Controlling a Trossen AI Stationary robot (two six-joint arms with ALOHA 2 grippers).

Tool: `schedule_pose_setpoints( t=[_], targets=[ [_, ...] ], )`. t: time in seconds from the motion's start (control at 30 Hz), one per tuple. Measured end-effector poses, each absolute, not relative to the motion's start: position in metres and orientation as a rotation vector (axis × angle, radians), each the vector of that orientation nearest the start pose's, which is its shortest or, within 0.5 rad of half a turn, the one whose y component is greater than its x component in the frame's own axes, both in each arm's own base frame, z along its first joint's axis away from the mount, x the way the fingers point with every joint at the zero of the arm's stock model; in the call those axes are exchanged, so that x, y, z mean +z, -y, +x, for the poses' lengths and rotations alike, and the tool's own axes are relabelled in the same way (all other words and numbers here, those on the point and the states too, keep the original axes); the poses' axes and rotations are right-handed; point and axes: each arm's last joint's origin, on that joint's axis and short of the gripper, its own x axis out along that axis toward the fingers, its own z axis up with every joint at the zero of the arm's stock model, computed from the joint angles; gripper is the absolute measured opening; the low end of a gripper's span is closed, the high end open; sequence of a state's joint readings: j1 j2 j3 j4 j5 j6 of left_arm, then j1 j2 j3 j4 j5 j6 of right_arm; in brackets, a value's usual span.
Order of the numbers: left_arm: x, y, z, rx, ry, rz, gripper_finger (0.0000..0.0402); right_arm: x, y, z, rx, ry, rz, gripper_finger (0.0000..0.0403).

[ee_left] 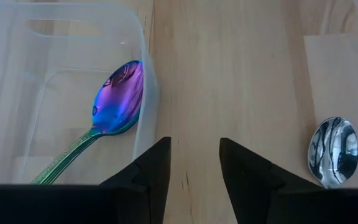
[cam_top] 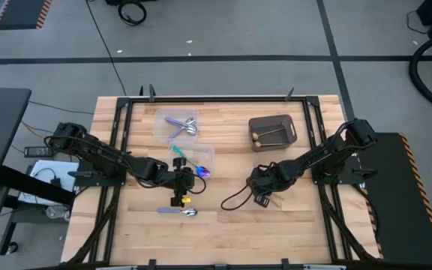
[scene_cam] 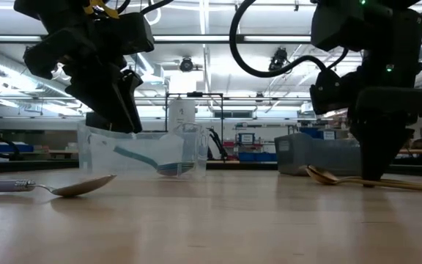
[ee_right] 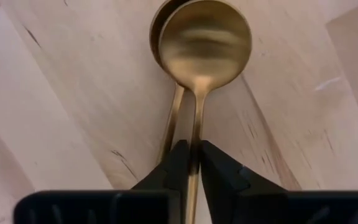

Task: Sort silverware by color (type)
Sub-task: Put the gold spoon into the black bin

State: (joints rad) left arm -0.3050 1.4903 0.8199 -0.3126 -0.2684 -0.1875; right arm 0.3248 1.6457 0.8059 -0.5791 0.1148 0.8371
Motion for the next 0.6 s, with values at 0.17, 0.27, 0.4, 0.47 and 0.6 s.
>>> schedule_pose_setpoints(
  t=[0.17, 0.27, 0.4, 0.47, 0.6],
  targets=[
    [0.182, 0.077, 0.27, 0.055, -0.939, 0.104, 0.0144, 0.129, -0.079, 0.25, -0.394, -1.354, 0.399, 0.0014],
    [0.182, 0.077, 0.27, 0.055, -0.94, 0.105, 0.0144, 0.131, -0.078, 0.25, -0.38, -1.352, 0.396, 0.0015],
    [0.182, 0.077, 0.27, 0.057, -0.939, 0.099, 0.0144, 0.136, -0.077, 0.246, -0.373, -1.354, 0.388, 0.0015],
    [0.182, 0.077, 0.27, 0.059, -0.939, 0.095, 0.0144, 0.138, -0.075, 0.243, -0.368, -1.373, 0.364, 0.0015],
    [0.182, 0.077, 0.27, 0.059, -0.938, 0.094, 0.0144, 0.145, -0.072, 0.238, -0.357, -1.38, 0.318, 0.0014]
  ],
)
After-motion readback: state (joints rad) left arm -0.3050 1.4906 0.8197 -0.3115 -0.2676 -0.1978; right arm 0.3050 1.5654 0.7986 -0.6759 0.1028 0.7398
